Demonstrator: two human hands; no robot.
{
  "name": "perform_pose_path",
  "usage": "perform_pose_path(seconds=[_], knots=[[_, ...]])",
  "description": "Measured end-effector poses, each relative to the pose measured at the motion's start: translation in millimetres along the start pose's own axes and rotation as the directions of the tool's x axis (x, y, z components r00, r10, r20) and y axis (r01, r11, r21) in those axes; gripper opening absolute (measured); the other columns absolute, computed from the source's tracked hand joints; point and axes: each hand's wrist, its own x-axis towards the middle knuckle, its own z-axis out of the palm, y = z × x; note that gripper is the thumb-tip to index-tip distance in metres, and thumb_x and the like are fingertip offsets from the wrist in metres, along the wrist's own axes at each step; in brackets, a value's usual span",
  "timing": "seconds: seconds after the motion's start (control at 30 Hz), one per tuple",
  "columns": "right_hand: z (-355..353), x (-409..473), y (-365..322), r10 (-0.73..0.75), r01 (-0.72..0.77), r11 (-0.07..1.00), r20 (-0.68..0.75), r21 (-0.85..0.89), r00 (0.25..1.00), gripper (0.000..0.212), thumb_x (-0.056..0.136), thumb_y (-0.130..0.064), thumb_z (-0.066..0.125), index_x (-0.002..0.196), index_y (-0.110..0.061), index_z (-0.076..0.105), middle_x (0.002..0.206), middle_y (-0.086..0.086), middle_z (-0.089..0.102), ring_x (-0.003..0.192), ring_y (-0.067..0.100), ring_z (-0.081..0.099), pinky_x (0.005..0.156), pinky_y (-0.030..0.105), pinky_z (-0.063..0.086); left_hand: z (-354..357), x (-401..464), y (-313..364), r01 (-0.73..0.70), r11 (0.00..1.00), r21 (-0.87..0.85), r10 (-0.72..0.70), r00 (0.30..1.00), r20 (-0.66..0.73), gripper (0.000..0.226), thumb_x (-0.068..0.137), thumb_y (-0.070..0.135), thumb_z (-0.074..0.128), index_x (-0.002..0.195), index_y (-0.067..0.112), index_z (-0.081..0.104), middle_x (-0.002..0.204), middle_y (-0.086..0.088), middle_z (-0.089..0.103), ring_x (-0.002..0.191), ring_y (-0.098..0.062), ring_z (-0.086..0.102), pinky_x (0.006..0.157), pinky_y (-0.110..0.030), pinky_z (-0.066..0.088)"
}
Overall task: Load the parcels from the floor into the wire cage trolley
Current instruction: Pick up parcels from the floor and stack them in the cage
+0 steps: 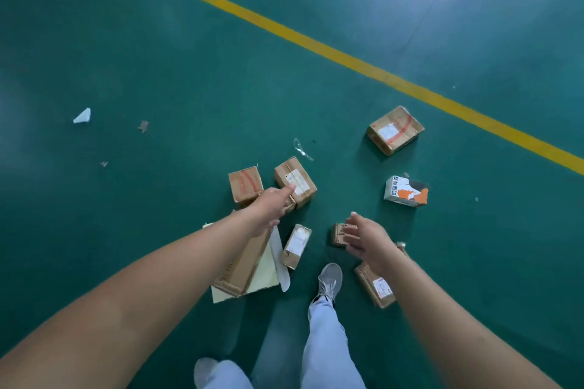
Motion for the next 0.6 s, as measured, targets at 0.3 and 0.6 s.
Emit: perform_pose_path(seconds=[0.3,0.6], knots=[[-3.4,171.3,-37.6,0.018,-0.001,0.968,0.065,-0.252,0.998,0.036,0.106,-0.040,0.047,0.128,-0.013,0.058,0.123,0.010,0.064,0.102,0.023,0.061,0.083,0.035,0.051,27.3,139.5,5.1,0.133,0.988,-0.074,-0.137,0.990,-0.045,0.063,0.101,0.060,0.049,0.149,0.019,0.045,0.144,-0.009,0.052,0.129,-0.030,0.052,0.113,-0.048,0.044],[56.4,376.9,1.2,0.005,0.039,0.868,0.088,-0.495,0.996,0.042,0.106,-0.037,0.047,0.129,-0.002,0.057,0.110,0.019,0.064,0.098,0.035,0.062,0.102,0.052,0.050,16.4,355.0,-52.6,0.177,0.977,-0.117,-0.184,0.982,-0.048,0.064,0.101,0.061,0.048,0.151,0.023,0.043,0.138,-0.005,0.055,0.124,-0.024,0.055,0.111,-0.042,0.046]])
